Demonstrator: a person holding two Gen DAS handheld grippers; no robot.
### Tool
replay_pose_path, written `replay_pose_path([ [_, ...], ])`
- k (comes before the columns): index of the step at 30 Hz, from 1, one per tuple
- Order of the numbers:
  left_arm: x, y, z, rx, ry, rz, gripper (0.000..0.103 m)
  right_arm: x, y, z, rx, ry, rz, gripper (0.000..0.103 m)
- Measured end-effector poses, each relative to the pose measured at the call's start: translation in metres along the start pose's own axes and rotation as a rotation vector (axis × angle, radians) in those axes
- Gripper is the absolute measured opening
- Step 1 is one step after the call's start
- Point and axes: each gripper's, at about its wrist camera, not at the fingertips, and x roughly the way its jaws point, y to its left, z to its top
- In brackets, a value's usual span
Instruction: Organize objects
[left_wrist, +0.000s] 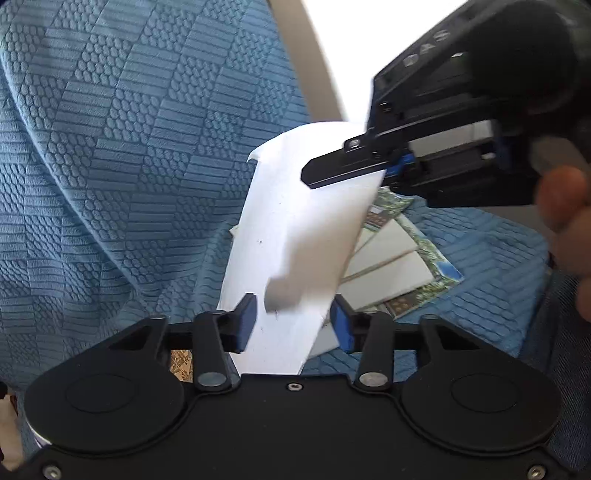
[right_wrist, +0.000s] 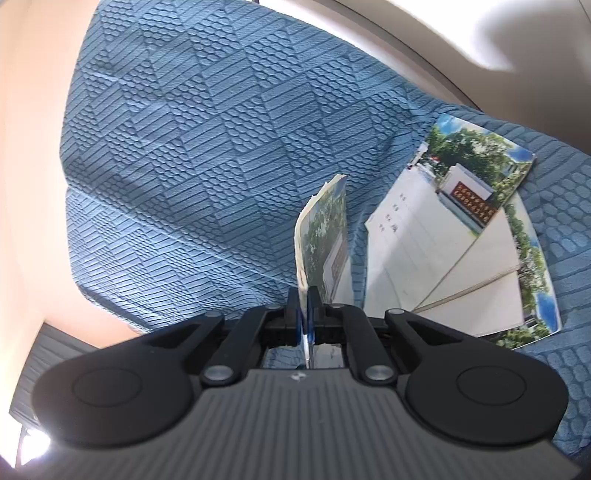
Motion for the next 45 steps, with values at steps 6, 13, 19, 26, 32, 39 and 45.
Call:
replay_pose_path([
  [6,-0.003,0.031,0.011,-0.180,0.001,-0.066,0.020,-0.001,0.003,0.001,0.035,-0.031,0.051,0.009],
  [13,-0.006,0.090,0.016,-0.493,0.031,-0.141,0.017,-0.003,0.012,0.002,0.061,-0.070,0.133,0.032],
  [19,-0.003,0.139,0.006,-0.763,0.038,-0.202,0.013,-0.003,0.015,0.002,0.089,-0.115,0.223,0.052],
  [26,-0.011,0.200,-0.036,-1.155,0.001,-0.275,0.005,0.001,0.000,0.005,0.166,-0.105,0.149,0.052],
  [32,-0.013,0.221,-0.072,-1.319,0.000,-0.314,0.002,0.034,-0.003,-0.021,0.212,0.093,0.129,0.053],
  [39,-0.018,0.220,-0.076,-1.333,0.004,-0.327,0.002,0.064,-0.009,-0.059,0.290,0.228,0.052,0.062],
  [45,-0.017,0.222,-0.085,-1.352,0.016,-0.340,0.002,0.079,-0.026,-0.062,0.395,0.198,0.029,0.061],
])
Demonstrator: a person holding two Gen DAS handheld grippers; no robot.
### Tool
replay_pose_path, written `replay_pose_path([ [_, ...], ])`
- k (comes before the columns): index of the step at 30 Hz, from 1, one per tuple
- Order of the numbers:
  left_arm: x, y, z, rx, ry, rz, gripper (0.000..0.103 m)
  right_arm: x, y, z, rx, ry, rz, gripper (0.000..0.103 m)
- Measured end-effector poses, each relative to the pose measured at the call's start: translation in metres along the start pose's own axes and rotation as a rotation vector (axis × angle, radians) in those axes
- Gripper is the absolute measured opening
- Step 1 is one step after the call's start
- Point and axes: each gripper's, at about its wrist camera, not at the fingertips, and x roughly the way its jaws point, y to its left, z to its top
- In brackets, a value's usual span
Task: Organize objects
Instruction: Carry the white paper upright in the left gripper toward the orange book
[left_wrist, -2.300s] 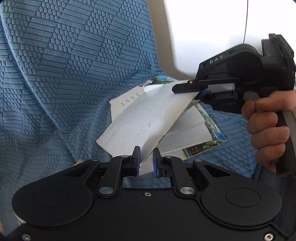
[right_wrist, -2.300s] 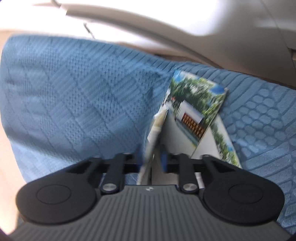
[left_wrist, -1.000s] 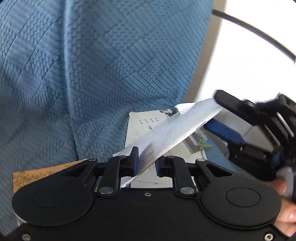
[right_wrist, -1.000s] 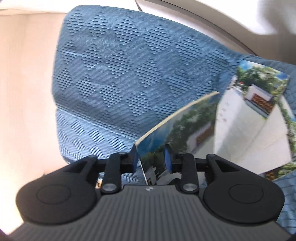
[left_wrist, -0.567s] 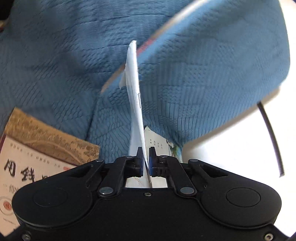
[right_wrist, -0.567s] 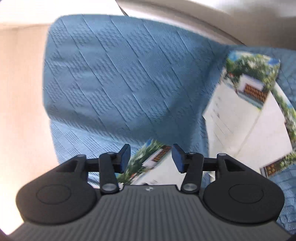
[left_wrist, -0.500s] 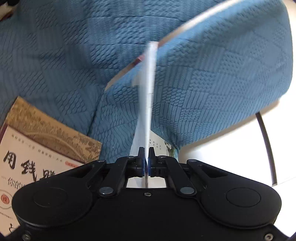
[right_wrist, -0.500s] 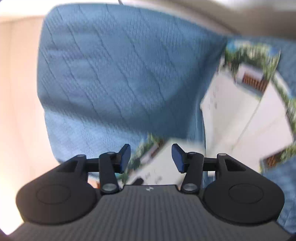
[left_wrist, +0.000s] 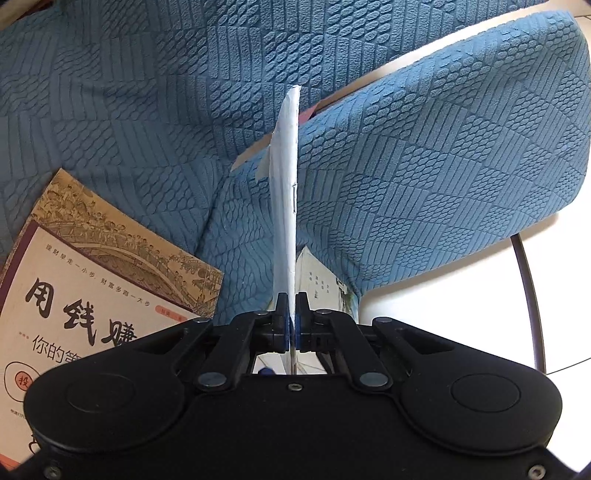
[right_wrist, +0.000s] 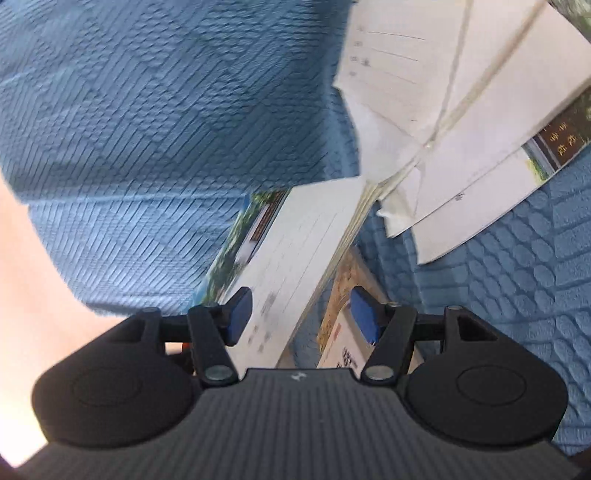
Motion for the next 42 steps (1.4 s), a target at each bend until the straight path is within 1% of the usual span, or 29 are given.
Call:
replay_pose_path([
  [2,-0.002,0.002,-0.001,-0.002,0.006,0.001,0.002,0.003,-0.005,0.003,0.026,-0.017,-0.002,0.061],
  [5,-0.004,0.006,-0.003,-0.016,0.022,-0.005,0.002,0.008,-0.007,0.004,0.041,-0.020,-0.004,0.055],
  [7,-0.006,0.006,-0.007,-0.007,0.035,-0.005,0.002,0.011,-0.008,0.003,0.050,-0.014,0.009,0.041],
  [8,-0.009,0.006,-0.008,-0.002,0.031,0.000,0.003,0.012,-0.006,0.001,0.050,-0.007,0.001,0.029],
  [10,-0.016,0.008,-0.009,0.002,0.034,0.009,0.004,0.011,-0.002,-0.005,0.040,0.008,-0.008,0.026],
  [12,-0.022,0.014,-0.008,-0.022,0.049,-0.011,0.007,0.005,0.008,-0.008,-0.016,0.007,-0.010,0.017],
  [13,-0.027,0.016,-0.008,-0.032,0.051,-0.029,0.008,0.001,0.012,-0.010,-0.028,0.000,0.013,0.013],
  [15,-0.036,0.017,-0.007,-0.044,0.051,-0.058,0.007,-0.007,0.023,-0.014,-0.059,-0.005,0.044,0.012],
  [16,-0.041,0.015,-0.006,-0.041,0.054,-0.070,0.007,-0.011,0.029,-0.017,-0.085,-0.003,0.045,0.012],
  [18,-0.051,0.006,-0.005,-0.016,0.056,-0.095,0.007,-0.019,0.039,-0.025,-0.126,-0.015,0.050,0.012],
  [21,-0.069,-0.008,-0.005,0.023,0.047,-0.124,0.008,-0.035,0.054,-0.040,-0.156,-0.052,0.084,0.012],
  [25,-0.100,-0.023,-0.013,0.066,0.001,-0.183,0.008,-0.059,0.076,-0.065,-0.209,-0.101,0.129,0.012],
  [28,-0.123,-0.023,-0.022,0.049,-0.046,-0.219,0.009,-0.075,0.091,-0.084,-0.235,-0.149,0.178,0.011],
  [32,-0.144,-0.013,-0.031,-0.007,-0.058,-0.266,0.008,-0.092,0.110,-0.111,-0.332,-0.175,0.168,0.011],
  [34,-0.152,-0.009,-0.037,0.006,-0.059,-0.288,0.008,-0.099,0.117,-0.123,-0.376,-0.184,0.154,0.012],
  [35,-0.155,-0.008,-0.039,0.025,-0.062,-0.292,0.008,-0.102,0.119,-0.127,-0.394,-0.189,0.148,0.012],
  [39,-0.164,0.002,-0.043,0.043,-0.050,-0.295,0.009,-0.108,0.122,-0.144,-0.449,-0.200,0.115,0.012],
  [42,-0.164,0.014,-0.045,0.026,-0.037,-0.286,0.009,-0.109,0.122,-0.156,-0.490,-0.207,0.076,0.012],
])
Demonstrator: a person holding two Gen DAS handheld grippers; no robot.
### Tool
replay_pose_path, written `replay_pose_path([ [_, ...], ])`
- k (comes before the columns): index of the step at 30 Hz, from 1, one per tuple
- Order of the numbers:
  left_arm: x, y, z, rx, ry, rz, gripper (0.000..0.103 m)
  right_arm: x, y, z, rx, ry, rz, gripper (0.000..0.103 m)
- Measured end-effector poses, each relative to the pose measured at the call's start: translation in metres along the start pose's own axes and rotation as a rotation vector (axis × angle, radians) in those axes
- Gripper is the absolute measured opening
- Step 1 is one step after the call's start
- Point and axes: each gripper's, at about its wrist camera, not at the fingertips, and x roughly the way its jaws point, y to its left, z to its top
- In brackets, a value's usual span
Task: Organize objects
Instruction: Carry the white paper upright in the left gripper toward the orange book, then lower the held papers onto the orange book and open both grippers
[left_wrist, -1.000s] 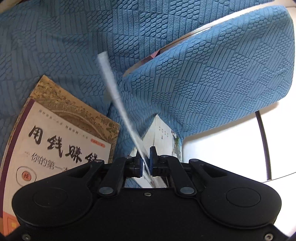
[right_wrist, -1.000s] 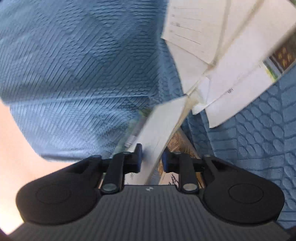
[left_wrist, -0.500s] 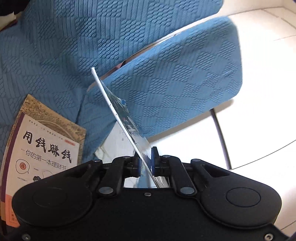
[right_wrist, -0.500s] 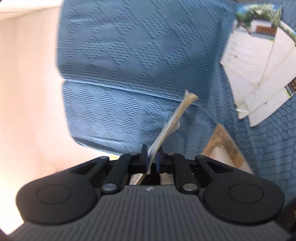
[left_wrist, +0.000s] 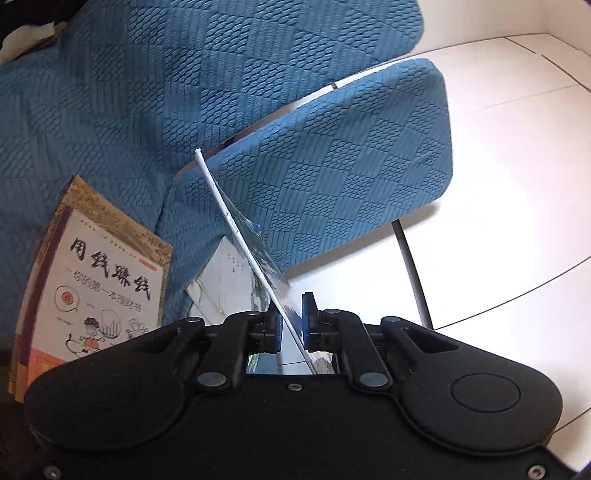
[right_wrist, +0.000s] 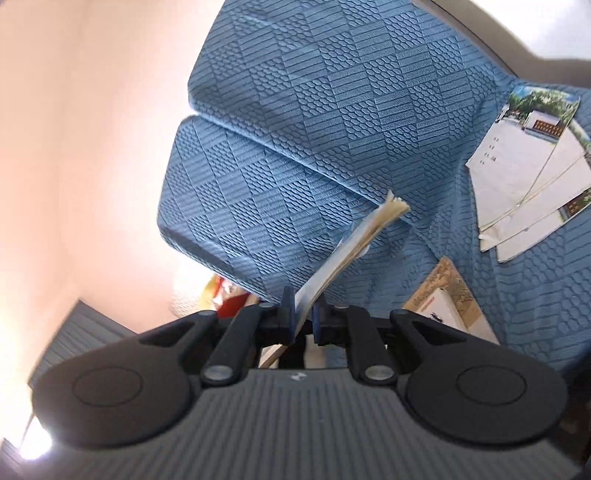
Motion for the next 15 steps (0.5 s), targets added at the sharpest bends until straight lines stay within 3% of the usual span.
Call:
replay_pose_path([
  [5,0.003,0.027,0.001,-0.054,0.031,0.043,0.009,0.006,-0.003,-0.014,-0.024,0.034,-0.062,0.012],
  [15,0.018,0.061,-0.005,-0.004,0.059,0.258,0.012,0.030,-0.016,-0.044,-0.112,0.139,-0.209,0.014],
])
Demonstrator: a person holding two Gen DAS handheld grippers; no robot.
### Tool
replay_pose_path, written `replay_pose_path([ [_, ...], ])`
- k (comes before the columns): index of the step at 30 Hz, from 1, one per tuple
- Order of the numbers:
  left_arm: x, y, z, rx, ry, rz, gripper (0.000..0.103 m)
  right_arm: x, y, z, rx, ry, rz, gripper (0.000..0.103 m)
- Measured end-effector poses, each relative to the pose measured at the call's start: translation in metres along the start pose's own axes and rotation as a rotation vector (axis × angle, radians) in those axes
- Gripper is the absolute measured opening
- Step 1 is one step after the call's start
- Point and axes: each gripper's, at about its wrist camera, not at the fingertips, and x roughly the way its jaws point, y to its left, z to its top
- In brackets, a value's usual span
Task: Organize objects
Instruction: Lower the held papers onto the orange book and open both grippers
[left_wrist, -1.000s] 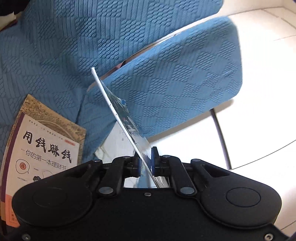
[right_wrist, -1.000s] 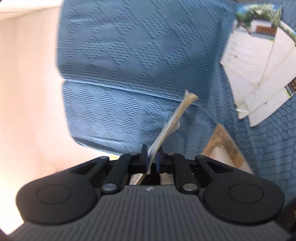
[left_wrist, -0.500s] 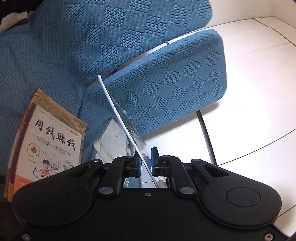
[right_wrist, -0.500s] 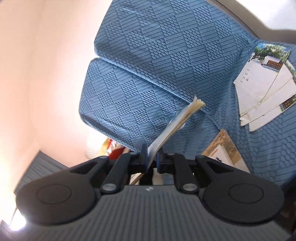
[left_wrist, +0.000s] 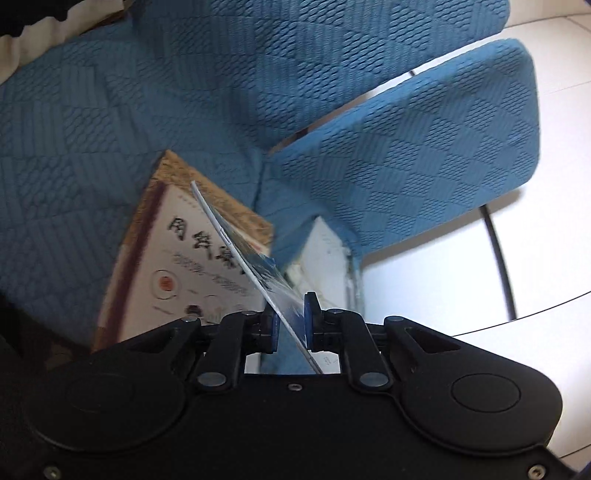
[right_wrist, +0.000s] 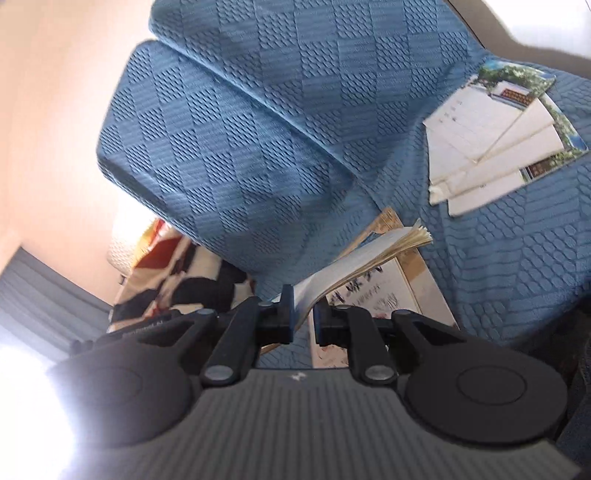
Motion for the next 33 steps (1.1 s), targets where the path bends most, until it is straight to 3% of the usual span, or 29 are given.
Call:
replay_pose_path([
  [12,0.009,0.025,0.001,-0.035,0.012,0.101,0.015,0.017,0.010,-0.020,-0.052,0.079,-0.080,0.016],
  [22,0.014,0.039,0.002,-0.044,0.013,0.187,0.020,0.032,0.012,-0.038,-0.055,0.206,-0.078,0.023],
  [23,0.013,0.039,0.003,-0.044,0.010,0.190,0.024,0.033,0.012,-0.039,-0.058,0.221,-0.086,0.023],
  [24,0.012,0.040,0.003,-0.045,0.009,0.196,0.038,0.033,0.011,-0.041,-0.047,0.231,-0.087,0.025],
  [25,0.011,0.039,0.003,-0.041,0.004,0.205,0.044,0.032,0.010,-0.042,-0.034,0.245,-0.084,0.027],
  [26,0.010,0.038,0.003,-0.031,-0.003,0.215,0.055,0.032,0.008,-0.043,-0.025,0.263,-0.084,0.029],
  [27,0.009,0.036,0.004,-0.020,-0.009,0.228,0.058,0.031,0.007,-0.045,-0.019,0.284,-0.090,0.033],
  [28,0.008,0.035,0.004,-0.009,-0.011,0.242,0.059,0.030,0.007,-0.045,-0.016,0.305,-0.096,0.036],
  [32,0.001,0.034,0.002,-0.015,-0.035,0.268,0.059,0.019,0.006,-0.052,-0.044,0.362,-0.095,0.070],
  [33,-0.001,0.033,0.001,-0.006,-0.038,0.272,0.059,0.016,0.004,-0.054,-0.060,0.376,-0.091,0.073],
])
